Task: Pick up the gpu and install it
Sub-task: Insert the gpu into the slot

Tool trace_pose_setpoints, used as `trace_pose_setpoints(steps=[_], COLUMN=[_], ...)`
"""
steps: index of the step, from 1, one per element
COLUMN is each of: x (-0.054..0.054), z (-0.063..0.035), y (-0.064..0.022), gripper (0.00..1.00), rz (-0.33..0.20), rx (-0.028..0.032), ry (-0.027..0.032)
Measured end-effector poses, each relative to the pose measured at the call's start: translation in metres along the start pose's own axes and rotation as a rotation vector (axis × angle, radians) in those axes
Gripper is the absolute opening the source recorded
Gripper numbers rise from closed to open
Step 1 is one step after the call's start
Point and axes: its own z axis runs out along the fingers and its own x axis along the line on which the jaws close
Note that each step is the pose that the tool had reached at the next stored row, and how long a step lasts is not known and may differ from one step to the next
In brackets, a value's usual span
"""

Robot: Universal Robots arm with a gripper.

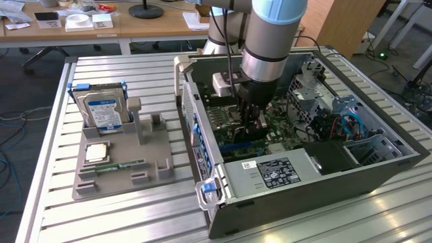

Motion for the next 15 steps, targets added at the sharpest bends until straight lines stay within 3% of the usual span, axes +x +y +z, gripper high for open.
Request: trace_pose_setpoints(steps=[15], x=[0.0001], z=[0.003], y=[0.003], gripper=[0.26], rz=[-0.001], rx=[0.0052], ry=[0.0004])
